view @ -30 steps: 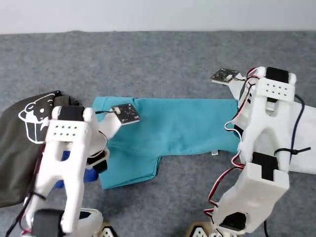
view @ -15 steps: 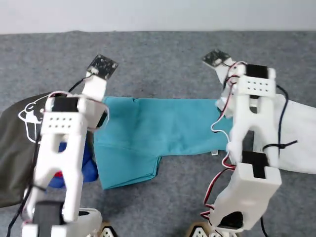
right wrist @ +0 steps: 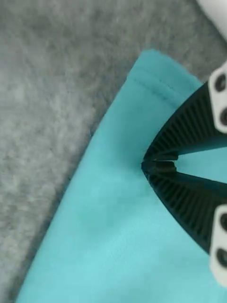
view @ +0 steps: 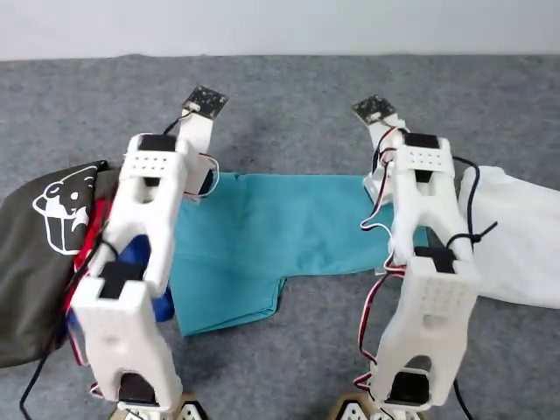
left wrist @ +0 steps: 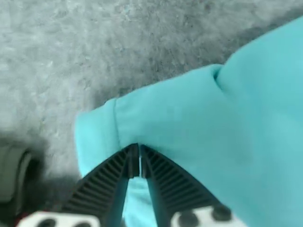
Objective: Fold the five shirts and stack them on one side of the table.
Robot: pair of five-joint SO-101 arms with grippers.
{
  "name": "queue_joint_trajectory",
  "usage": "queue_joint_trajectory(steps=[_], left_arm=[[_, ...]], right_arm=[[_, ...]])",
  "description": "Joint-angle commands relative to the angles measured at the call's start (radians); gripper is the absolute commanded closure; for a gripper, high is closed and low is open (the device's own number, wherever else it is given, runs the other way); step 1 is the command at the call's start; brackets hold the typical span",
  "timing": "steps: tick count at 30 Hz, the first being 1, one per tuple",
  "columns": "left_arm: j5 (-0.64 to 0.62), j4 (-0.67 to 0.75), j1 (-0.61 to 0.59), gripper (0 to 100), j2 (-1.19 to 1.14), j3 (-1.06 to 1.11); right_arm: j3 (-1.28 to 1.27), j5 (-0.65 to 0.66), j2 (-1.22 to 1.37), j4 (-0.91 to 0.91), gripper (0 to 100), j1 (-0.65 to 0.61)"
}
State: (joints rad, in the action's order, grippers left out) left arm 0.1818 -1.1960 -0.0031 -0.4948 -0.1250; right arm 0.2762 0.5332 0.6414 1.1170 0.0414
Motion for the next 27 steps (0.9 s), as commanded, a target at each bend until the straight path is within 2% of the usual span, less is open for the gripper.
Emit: queue_joint_trajectory(steps=[1,7,12,20,23,27], left_arm=[[-0.008,-0.060,-0.017,99,-0.083,-0.139],[-0.009,-0.157,-0.078,99,-0.184,-0.280],[-0.011,-0.245,-0.066,99,-0.181,-0.378],[-0.037,-0.400,-0.034,99,-0.049,-0.529],[-0.041,-0.439,-0.080,99,0.025,-0.527],[-0.040,-0.480,-0.199,99,0.104,-0.513]], right_arm=[[0.066,-0.009,0.022,-0.008,99.0,0.051],[0.146,-0.009,0.081,0.027,99.0,0.116],[0.204,-0.011,0.085,0.122,99.0,0.113],[0.290,-0.009,-0.027,0.349,99.0,0.064],[0.301,-0.008,-0.090,0.423,99.0,0.025],[0.301,-0.008,-0.173,0.526,99.0,-0.042]])
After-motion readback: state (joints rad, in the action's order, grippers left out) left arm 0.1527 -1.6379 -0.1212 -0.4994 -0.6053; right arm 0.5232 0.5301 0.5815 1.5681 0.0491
